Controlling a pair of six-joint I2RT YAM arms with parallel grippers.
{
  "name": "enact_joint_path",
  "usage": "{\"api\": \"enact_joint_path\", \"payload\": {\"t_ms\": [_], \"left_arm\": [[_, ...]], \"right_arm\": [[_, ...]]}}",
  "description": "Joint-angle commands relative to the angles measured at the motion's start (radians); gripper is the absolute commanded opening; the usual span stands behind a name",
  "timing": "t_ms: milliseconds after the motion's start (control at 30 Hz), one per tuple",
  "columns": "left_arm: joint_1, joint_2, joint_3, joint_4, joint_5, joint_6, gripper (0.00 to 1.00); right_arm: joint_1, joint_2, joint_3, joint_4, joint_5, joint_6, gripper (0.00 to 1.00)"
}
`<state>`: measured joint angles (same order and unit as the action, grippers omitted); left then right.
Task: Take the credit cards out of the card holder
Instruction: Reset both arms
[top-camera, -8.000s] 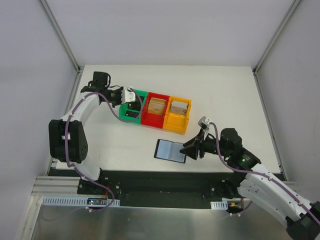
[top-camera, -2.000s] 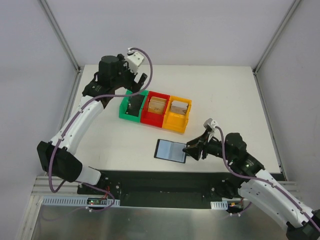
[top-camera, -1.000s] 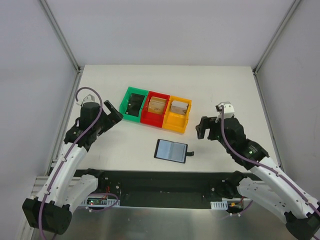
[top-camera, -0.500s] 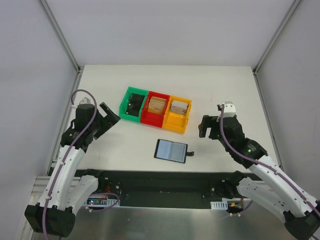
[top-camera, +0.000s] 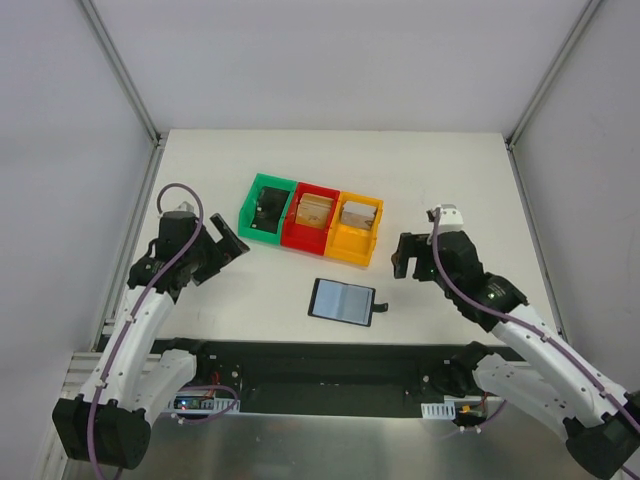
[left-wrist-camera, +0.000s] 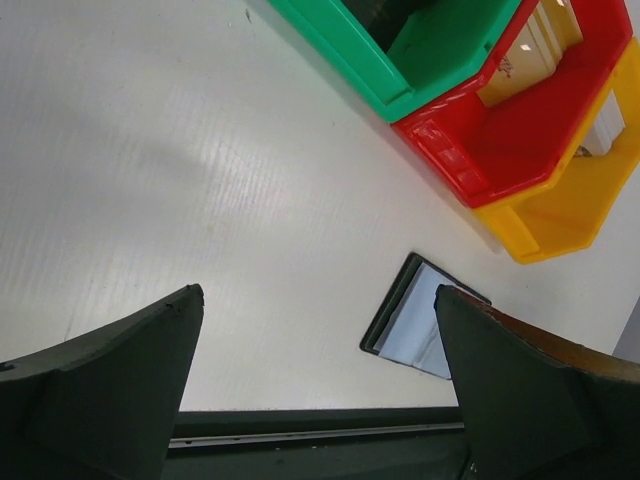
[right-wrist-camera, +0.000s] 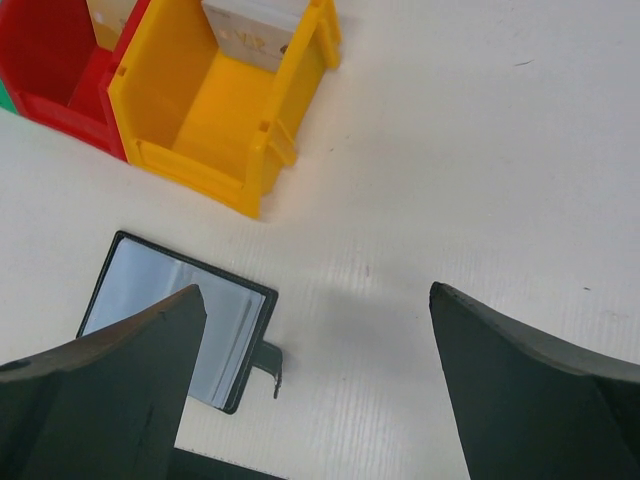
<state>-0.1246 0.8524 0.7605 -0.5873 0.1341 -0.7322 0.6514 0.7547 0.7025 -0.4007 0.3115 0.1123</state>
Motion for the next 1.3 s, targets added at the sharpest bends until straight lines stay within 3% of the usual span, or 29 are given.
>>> {"api": "enact_joint_path", "payload": {"t_ms": [0,167,300,433,633,700,967,1267], "left_arm": [[-0.026,-0.073,-0.03,0.015,0.041,0.071,0.99],[-0.161,-0.141,-0.075,0.024,-0.036,0.048,0.99],[-0.188,-0.151,-0.122,0.023,-0.056,0.019,0.99],[-0.22,-0.132,-0.156,0.058,-0.033,0.002,0.99],[-0.391,-0.064,-0.176,0.139,-0.094,-0.044,0.99],[-0.423,-0.026,-0.185,0.167,-0.099,-0.049,0.99],[-0.501,0.083,-0.199,0.257,-0.103,-0.07,0.97],[-0.503,0.083,-0.227,0.257,-0.157,-0.128,0.98]], "right_arm": [[-0.004,0.078,0.026,-0.012,-0.135,0.006,0.96],[-0.002,0.118,-0.027,0.025,-0.236,0.069,0.96],[0.002,0.097,-0.067,0.036,-0.261,0.085,0.96],[0.022,0.101,-0.1,0.039,-0.273,0.122,0.96],[0.093,0.121,-0.166,0.088,-0.249,0.185,0.99],[0.108,0.129,-0.187,0.111,-0.249,0.201,0.95],[0.12,0.143,-0.242,0.145,-0.229,0.237,0.83],[0.12,0.112,-0.247,0.131,-0.216,0.213,0.88]]}}
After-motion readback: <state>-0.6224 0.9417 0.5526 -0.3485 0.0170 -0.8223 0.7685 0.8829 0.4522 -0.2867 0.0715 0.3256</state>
